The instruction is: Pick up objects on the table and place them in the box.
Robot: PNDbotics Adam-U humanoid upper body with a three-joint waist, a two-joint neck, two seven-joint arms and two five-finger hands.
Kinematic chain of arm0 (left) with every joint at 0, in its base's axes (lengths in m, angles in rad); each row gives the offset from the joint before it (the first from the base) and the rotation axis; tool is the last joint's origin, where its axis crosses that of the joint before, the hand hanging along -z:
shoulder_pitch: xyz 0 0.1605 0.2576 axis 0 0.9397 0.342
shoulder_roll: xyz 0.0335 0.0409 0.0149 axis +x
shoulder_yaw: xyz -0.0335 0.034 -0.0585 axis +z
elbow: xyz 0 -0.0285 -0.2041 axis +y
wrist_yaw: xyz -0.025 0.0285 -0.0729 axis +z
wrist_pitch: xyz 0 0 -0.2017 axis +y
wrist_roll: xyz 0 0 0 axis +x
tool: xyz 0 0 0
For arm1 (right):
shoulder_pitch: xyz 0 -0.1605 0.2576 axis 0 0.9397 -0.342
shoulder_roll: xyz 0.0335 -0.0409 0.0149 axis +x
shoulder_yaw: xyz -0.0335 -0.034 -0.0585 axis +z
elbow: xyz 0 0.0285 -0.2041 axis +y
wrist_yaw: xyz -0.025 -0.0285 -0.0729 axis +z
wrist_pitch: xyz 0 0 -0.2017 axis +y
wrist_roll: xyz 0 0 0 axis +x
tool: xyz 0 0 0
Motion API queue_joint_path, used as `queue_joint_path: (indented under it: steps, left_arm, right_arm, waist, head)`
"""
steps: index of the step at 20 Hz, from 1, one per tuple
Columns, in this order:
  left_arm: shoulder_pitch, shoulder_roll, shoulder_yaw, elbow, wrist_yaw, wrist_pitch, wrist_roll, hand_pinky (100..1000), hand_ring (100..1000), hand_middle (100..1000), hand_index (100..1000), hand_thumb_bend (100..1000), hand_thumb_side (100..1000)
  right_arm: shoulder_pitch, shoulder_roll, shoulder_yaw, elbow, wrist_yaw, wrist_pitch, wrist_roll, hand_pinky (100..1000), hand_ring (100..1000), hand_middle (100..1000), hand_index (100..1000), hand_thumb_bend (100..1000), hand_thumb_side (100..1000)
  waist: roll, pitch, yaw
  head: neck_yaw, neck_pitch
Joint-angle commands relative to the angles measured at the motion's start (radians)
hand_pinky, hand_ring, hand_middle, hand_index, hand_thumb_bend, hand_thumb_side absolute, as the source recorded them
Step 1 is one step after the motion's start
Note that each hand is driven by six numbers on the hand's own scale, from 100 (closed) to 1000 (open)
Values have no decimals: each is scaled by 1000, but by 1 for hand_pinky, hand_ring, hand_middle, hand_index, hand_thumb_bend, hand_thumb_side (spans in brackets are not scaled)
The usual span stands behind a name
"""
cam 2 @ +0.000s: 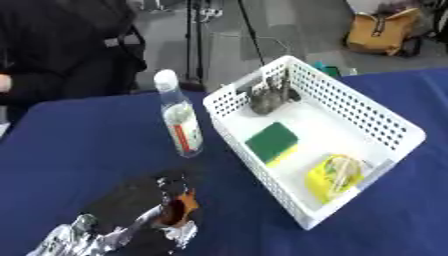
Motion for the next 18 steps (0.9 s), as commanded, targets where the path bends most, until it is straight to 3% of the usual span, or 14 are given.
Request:
queue_joint_path:
  steps: [1,18]
  left_arm:
    - [-13,-3,1,15,-27,-3,-15,848,992,1000,1000,100,1000]
    - [-2,7,1,59,-109,-20,-105,864,1000,1000,1000,100,1000]
  right_arm:
    - [-11,-14,1,-12,-9,-3,6,658,536,515,680,100,858]
    - [-11,-14,2,-12,-17,-7,11,658,533,512,675,100,852]
  waist:
    - [-9,-13,-1]
    - [-12,-11,1]
  head:
    - [5,-12]
    - [9,-21]
